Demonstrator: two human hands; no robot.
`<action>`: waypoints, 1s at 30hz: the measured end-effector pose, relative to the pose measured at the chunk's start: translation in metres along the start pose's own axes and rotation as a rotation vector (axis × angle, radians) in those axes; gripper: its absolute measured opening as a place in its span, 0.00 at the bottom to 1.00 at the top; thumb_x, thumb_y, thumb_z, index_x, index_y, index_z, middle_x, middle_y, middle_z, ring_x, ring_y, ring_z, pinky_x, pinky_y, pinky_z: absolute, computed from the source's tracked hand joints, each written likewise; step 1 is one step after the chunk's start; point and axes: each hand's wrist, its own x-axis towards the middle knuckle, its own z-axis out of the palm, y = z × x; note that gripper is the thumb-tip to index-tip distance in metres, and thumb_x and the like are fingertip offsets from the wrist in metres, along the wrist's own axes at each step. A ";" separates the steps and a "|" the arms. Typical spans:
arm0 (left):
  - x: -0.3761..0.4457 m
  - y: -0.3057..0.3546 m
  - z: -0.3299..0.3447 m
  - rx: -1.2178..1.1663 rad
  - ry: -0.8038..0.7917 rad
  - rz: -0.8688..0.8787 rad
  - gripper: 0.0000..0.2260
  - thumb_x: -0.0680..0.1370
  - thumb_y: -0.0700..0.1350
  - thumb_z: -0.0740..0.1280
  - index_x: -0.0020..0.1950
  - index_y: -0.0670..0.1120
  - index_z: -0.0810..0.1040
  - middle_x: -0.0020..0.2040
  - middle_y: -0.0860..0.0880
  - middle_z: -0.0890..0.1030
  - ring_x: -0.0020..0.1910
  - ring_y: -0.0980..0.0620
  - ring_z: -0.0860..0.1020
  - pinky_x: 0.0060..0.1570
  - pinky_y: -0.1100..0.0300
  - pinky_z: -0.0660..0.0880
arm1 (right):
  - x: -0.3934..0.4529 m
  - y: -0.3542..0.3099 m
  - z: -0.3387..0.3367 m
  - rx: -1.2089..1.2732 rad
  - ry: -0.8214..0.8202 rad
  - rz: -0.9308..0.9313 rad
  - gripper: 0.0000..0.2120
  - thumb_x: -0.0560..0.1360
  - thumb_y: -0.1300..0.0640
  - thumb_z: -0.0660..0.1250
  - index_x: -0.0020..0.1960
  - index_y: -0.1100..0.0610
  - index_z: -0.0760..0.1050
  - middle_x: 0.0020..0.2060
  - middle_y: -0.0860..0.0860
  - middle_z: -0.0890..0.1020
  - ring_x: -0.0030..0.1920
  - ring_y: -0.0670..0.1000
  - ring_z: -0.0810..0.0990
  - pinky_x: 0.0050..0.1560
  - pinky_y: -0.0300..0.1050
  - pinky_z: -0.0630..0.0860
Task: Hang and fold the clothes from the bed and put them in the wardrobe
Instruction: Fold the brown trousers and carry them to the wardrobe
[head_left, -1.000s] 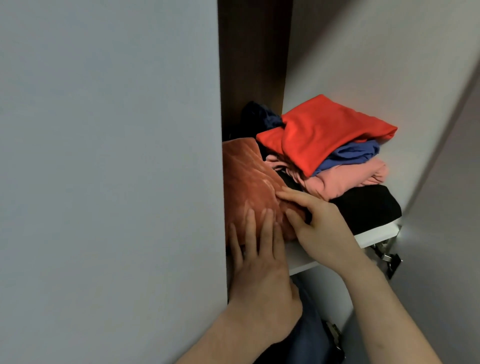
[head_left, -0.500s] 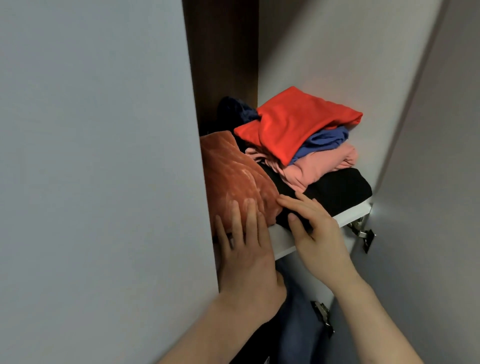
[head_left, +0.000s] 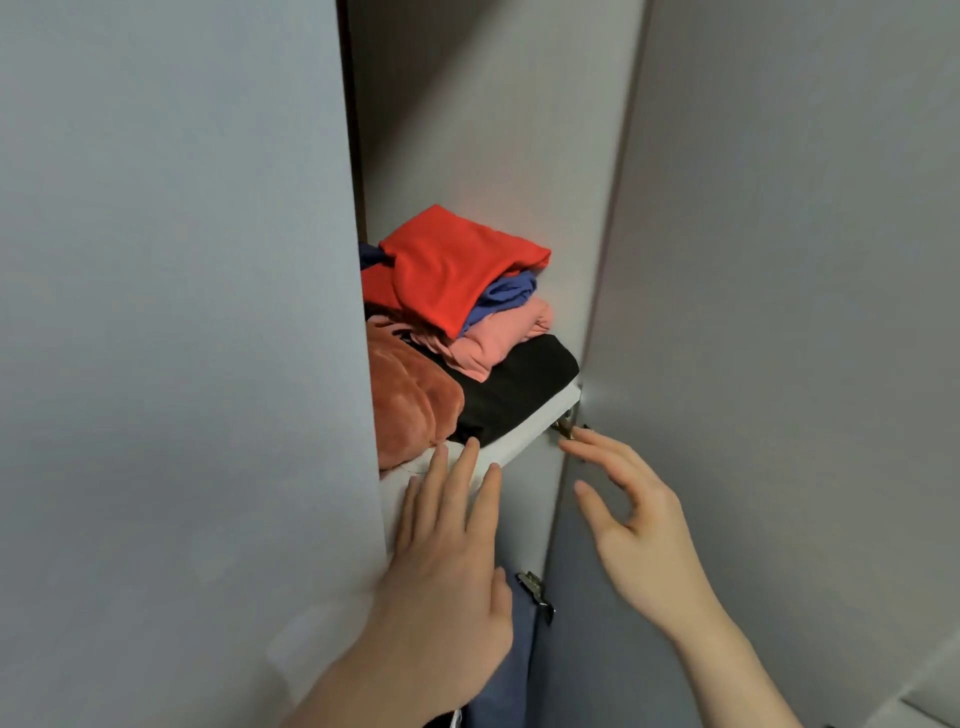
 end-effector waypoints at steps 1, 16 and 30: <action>-0.006 -0.001 -0.005 -0.030 0.011 0.057 0.37 0.74 0.51 0.59 0.83 0.50 0.53 0.83 0.52 0.42 0.82 0.49 0.41 0.78 0.45 0.56 | -0.008 -0.005 -0.005 -0.026 0.033 0.001 0.22 0.78 0.67 0.67 0.64 0.44 0.80 0.67 0.35 0.76 0.71 0.36 0.71 0.69 0.27 0.62; -0.058 -0.025 -0.054 -0.501 0.177 0.193 0.26 0.74 0.46 0.63 0.73 0.57 0.72 0.76 0.67 0.61 0.77 0.62 0.60 0.73 0.66 0.57 | -0.108 -0.043 -0.064 -0.285 0.680 0.056 0.26 0.74 0.71 0.70 0.67 0.51 0.77 0.66 0.44 0.73 0.68 0.46 0.73 0.66 0.49 0.73; -0.063 -0.026 -0.051 -0.559 0.140 0.141 0.24 0.73 0.46 0.66 0.69 0.60 0.74 0.73 0.69 0.64 0.72 0.65 0.64 0.69 0.65 0.62 | -0.074 -0.021 -0.074 -0.220 1.057 -0.020 0.35 0.70 0.64 0.68 0.76 0.60 0.61 0.69 0.53 0.66 0.68 0.56 0.70 0.67 0.57 0.71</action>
